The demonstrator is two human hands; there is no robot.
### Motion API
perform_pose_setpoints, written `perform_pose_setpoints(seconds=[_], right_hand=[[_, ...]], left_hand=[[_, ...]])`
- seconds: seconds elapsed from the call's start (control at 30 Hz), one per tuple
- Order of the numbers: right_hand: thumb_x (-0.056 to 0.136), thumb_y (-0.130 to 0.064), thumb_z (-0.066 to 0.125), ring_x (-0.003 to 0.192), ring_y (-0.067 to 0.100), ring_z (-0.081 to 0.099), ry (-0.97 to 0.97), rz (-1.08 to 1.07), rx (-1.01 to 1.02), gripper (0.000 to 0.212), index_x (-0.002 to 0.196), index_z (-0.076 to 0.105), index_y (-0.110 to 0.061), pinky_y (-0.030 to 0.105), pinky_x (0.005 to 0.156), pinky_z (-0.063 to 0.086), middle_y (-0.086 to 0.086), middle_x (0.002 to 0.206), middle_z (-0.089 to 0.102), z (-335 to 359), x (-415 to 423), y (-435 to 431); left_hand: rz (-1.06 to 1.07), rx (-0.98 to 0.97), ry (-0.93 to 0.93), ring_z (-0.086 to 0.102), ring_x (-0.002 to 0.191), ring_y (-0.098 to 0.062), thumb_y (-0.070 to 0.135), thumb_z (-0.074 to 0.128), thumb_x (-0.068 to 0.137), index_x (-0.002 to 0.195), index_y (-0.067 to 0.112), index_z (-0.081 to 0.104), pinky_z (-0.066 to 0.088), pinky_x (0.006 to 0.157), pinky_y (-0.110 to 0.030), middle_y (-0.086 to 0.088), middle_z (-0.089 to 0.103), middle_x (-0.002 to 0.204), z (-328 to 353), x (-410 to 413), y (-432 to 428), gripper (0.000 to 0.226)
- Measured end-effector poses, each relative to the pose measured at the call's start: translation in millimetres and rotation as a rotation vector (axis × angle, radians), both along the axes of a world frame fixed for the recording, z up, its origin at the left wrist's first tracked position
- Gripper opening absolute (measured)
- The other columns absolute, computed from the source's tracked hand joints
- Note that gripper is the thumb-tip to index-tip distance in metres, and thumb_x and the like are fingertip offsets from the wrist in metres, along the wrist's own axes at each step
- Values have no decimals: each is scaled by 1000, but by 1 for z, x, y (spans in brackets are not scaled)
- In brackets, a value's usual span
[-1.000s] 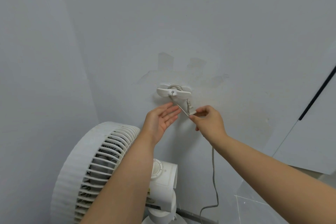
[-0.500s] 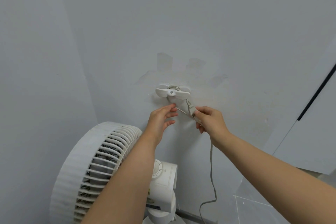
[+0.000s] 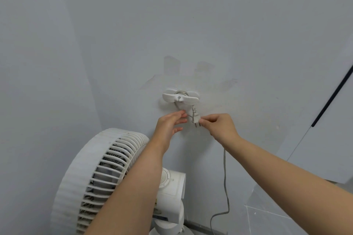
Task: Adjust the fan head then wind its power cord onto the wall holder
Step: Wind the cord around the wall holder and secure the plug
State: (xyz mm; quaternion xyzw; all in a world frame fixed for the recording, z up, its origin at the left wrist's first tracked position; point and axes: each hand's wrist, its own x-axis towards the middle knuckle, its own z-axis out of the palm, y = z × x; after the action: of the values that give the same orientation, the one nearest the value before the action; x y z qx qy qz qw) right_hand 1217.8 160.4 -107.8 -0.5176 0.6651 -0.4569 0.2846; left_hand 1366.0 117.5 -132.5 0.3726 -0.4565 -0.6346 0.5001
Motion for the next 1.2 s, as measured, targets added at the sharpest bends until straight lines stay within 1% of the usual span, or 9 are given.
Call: perform_pose_setpoints(seconds=[0.13, 0.4, 0.53, 0.67, 0.77, 0.87, 1.0, 1.1, 1.2], right_hand=[[80, -19, 71, 41, 2, 46, 76, -96, 2, 18, 63, 71, -13, 13, 43, 33, -5, 58, 63, -4, 4, -7], [79, -20, 73, 44, 7, 43, 77, -49, 41, 14, 71, 73, -8, 18, 45, 32, 0, 53, 59, 1, 11, -13], [78, -21, 74, 46, 9, 43, 88, -54, 63, 20, 72, 73, -3, 20, 46, 33, 2, 52, 57, 2, 10, -15], [79, -22, 74, 45, 8, 42, 94, -50, 63, 21, 69, 72, -3, 20, 47, 32, 1, 51, 57, 0, 10, -17], [78, -22, 74, 45, 8, 43, 113, -41, 66, 23, 64, 70, -5, 20, 46, 33, 1, 51, 57, -1, 9, -18], [79, -21, 73, 36, 1, 44, 165, -13, 64, 26, 55, 64, -13, 10, 39, 31, -1, 50, 57, 0, 6, -19], [82, -14, 68, 50, 2, 51, 329, 32, 49, 14, 69, 72, -12, 13, 48, 38, -5, 57, 59, 3, 2, -17], [85, -11, 60, 73, 21, 59, 577, 52, 67, 14, 83, 73, -7, 25, 64, 44, 4, 74, 66, 2, 0, -13], [84, -7, 52, 78, 34, 60, 820, 21, 80, 16, 83, 67, -1, 34, 66, 47, 15, 83, 66, 5, 1, -9]], left_hand=[[39, -21, -66, 63, 88, -13, 8, 48, 92, 110, 6, 65, 47, 78, -28, -2, 68, 97, -2, 1, -2, 24], [33, -59, -193, 61, 79, -9, -3, 55, 86, 110, 2, 65, 46, 71, -24, 0, 66, 84, -5, 0, -2, 27], [51, -119, -251, 60, 74, -5, -5, 66, 79, 109, 1, 64, 48, 63, -12, 1, 64, 80, -5, -3, -1, 31], [109, -155, -286, 60, 71, -4, -1, 73, 74, 104, 0, 67, 46, 59, -4, 0, 65, 77, -7, -4, -3, 31], [128, -166, -309, 60, 70, -3, 5, 77, 72, 96, 8, 68, 46, 62, -5, 2, 65, 75, -6, -4, -3, 26], [139, -176, -322, 59, 69, -4, 5, 77, 72, 94, 9, 68, 47, 68, -10, 3, 64, 73, -6, -4, -2, 24], [206, -225, -389, 55, 67, -5, 0, 68, 79, 97, 3, 67, 44, 66, -7, 4, 59, 72, -7, -5, -3, 19], [268, -280, -409, 50, 66, -5, -2, 60, 83, 91, 8, 63, 40, 60, -3, 3, 55, 72, -7, -5, -3, 14], [292, -300, -389, 48, 66, -5, -3, 54, 85, 88, 10, 59, 39, 59, -3, 3, 52, 73, -6, -5, -1, 15]])
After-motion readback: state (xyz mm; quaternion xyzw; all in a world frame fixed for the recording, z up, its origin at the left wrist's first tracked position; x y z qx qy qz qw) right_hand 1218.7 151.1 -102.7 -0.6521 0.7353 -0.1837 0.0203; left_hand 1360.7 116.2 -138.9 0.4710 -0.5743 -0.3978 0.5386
